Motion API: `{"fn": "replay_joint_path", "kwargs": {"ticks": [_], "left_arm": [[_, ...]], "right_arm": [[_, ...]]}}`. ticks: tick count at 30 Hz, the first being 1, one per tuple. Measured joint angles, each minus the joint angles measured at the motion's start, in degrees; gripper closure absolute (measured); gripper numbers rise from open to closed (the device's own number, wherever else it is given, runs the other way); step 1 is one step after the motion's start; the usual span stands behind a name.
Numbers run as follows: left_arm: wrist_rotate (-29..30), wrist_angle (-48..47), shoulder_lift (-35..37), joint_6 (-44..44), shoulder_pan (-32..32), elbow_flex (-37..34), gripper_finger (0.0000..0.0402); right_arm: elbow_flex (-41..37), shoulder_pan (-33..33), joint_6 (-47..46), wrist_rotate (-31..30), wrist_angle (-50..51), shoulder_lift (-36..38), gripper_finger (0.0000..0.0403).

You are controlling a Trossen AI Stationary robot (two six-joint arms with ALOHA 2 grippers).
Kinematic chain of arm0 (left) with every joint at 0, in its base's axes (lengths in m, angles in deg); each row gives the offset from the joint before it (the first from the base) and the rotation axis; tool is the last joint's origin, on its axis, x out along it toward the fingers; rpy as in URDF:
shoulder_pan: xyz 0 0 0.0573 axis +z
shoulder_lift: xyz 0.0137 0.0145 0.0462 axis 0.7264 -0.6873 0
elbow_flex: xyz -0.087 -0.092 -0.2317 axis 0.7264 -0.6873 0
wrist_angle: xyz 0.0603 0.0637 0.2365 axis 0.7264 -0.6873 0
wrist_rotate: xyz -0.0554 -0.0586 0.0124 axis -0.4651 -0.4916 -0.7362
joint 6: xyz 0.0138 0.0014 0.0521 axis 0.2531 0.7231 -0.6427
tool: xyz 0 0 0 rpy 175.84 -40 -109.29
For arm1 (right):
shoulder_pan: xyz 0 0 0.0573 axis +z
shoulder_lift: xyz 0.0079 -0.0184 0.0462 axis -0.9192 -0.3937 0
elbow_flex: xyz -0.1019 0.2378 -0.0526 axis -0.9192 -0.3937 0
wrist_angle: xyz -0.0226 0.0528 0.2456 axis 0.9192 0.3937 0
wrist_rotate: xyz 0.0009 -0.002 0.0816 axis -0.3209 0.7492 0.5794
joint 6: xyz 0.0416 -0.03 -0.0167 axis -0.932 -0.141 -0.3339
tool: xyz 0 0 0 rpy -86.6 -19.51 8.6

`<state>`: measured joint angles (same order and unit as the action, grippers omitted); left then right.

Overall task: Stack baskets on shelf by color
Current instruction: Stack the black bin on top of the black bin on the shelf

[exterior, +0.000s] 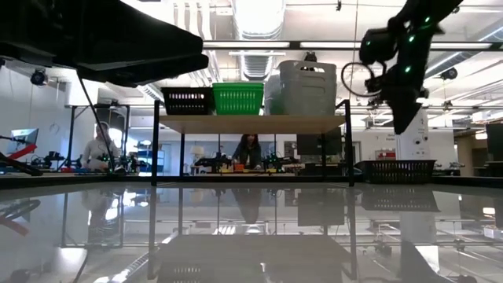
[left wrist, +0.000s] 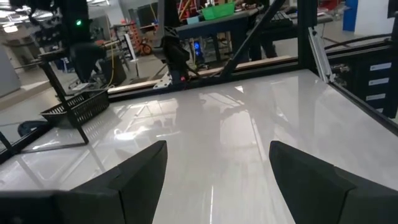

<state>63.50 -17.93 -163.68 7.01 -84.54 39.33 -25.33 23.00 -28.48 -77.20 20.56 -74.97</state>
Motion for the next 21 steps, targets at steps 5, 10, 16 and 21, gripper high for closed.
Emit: {"fn": "replay_joint_path", "kwargs": {"ticks": [5,10,16,21], "left_arm": [[0.0,0.0,0.0,0.0,0.0,0.0,0.0134],[-0.2,0.0,0.0,0.1,0.0,0.0,0.0134],[-0.2,0.3,0.0,0.1,0.0,0.0,0.0134],[-0.2,0.4,0.0,0.1,0.0,0.0,0.0134]], "right_arm": [[0.3,-4.5,4.2,3.5,-3.7,-6.9,0.0203],[0.3,-7.8,9.0,7.8,-3.9,-13.1,0.0188],[0.3,-8.4,12.0,8.4,-6.9,-17.6,0.0195],[0.2,-8.4,12.6,8.4,-9.0,-19.6,0.0240]]}}
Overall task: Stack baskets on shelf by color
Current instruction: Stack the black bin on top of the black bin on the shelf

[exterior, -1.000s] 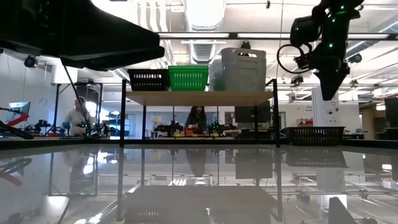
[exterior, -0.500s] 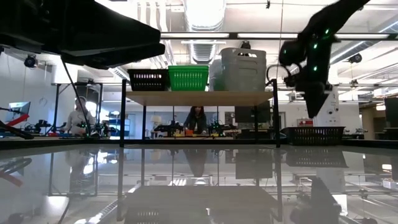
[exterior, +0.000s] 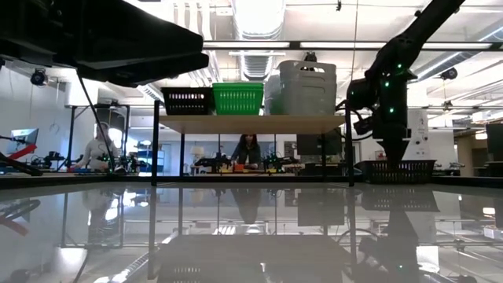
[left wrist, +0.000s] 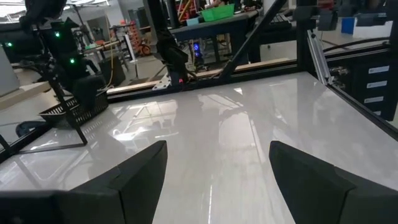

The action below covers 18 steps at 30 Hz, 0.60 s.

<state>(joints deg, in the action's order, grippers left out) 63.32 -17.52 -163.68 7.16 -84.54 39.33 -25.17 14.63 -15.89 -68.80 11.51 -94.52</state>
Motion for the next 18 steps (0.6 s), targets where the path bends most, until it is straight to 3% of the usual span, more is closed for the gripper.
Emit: {"fn": "replay_joint_path", "kwargs": {"ticks": [7,15,18], "left_arm": [[0.0,0.0,0.0,0.0,0.0,0.5,0.0134],[0.0,0.0,0.0,-0.1,0.0,0.9,0.0134],[0.0,0.0,0.0,-0.1,0.0,1.1,0.0134]], "right_arm": [[0.0,0.0,-1.0,0.0,1.5,2.8,0.0380],[-0.2,0.0,-7.7,-2.6,2.1,14.0,0.0392],[-0.2,0.3,-11.7,-7.2,3.3,19.9,0.0393]]}}
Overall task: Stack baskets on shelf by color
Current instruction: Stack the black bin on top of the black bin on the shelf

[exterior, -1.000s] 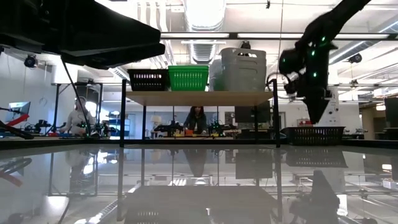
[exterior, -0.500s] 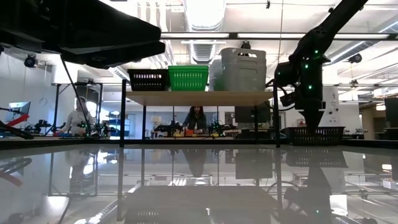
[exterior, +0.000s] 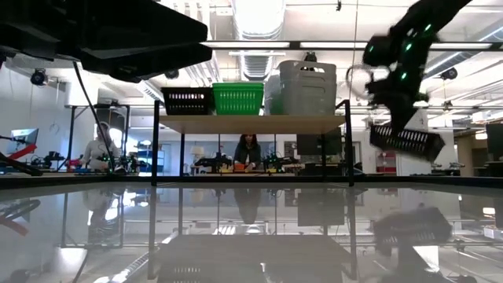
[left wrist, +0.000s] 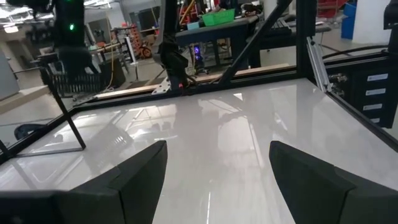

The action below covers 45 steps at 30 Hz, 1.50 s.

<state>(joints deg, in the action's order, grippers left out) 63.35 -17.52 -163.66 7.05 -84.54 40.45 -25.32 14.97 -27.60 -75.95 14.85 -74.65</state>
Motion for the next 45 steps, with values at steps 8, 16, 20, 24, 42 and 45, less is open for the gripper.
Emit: {"fn": "replay_joint_path", "kwargs": {"ticks": [8,16,20,24,42,45], "left_arm": [[0.0,0.0,0.0,-0.7,0.0,1.4,0.0134],[0.1,0.0,0.0,-6.2,0.0,4.1,0.0134],[0.1,-0.1,0.0,-6.6,0.0,4.7,0.0134],[0.1,-0.3,0.2,-6.6,-0.1,4.7,0.0134],[0.4,-37.5,25.1,3.2,-10.2,7.4,0.0134],[0.3,-43.5,25.7,6.0,-10.3,9.0,0.0134]], "right_arm": [[0.5,11.8,-8.2,-6.0,0.6,17.2,0.0393],[3.4,42.1,-13.0,-18.3,-5.5,28.5,0.0394],[3.6,59.8,-9.4,-21.8,-13.5,28.2,0.0394],[3.5,76.4,-1.9,-22.3,-22.2,21.3,0.0393],[7.9,83.6,15.7,-6.5,-40.4,-29.3,0.0392],[13.3,81.3,21.4,-5.0,-39.5,-35.7,0.0392]]}}
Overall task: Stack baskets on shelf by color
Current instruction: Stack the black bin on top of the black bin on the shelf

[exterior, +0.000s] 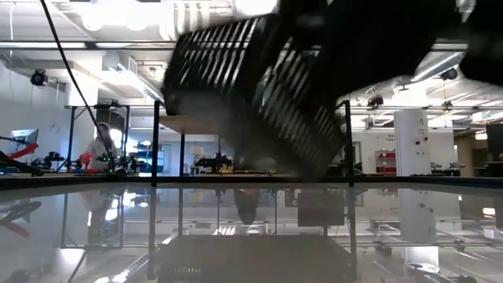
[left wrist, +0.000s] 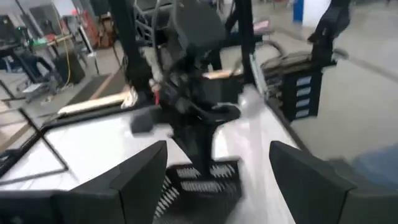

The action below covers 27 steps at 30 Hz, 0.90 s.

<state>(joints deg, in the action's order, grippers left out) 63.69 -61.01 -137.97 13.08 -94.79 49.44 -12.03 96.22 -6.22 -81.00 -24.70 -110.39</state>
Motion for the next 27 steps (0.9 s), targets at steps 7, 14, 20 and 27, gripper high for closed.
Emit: {"fn": "replay_joint_path", "kwargs": {"ticks": [7,14,20,27], "left_arm": [[-0.2,-2.6,-0.8,1.3,-0.2,0.9,0.0134],[-0.8,-10.6,-1.1,10.0,-0.3,1.3,0.0134],[-3.5,-11.1,-3.2,10.5,-0.2,2.0,0.0134],[-9.5,-27.7,-11.7,13.4,0.4,14.1,0.0162]], "right_arm": [[13.1,-3.9,12.0,0.6,4.1,-10.7,0.0378],[22.7,-6.2,12.0,0.6,13.3,-15.5,0.0300],[25.1,-5.4,1.8,0.7,23.1,-11.9,0.0245],[18.1,-1.9,-22.1,0.2,29.2,-1.8,0.0256]]}}
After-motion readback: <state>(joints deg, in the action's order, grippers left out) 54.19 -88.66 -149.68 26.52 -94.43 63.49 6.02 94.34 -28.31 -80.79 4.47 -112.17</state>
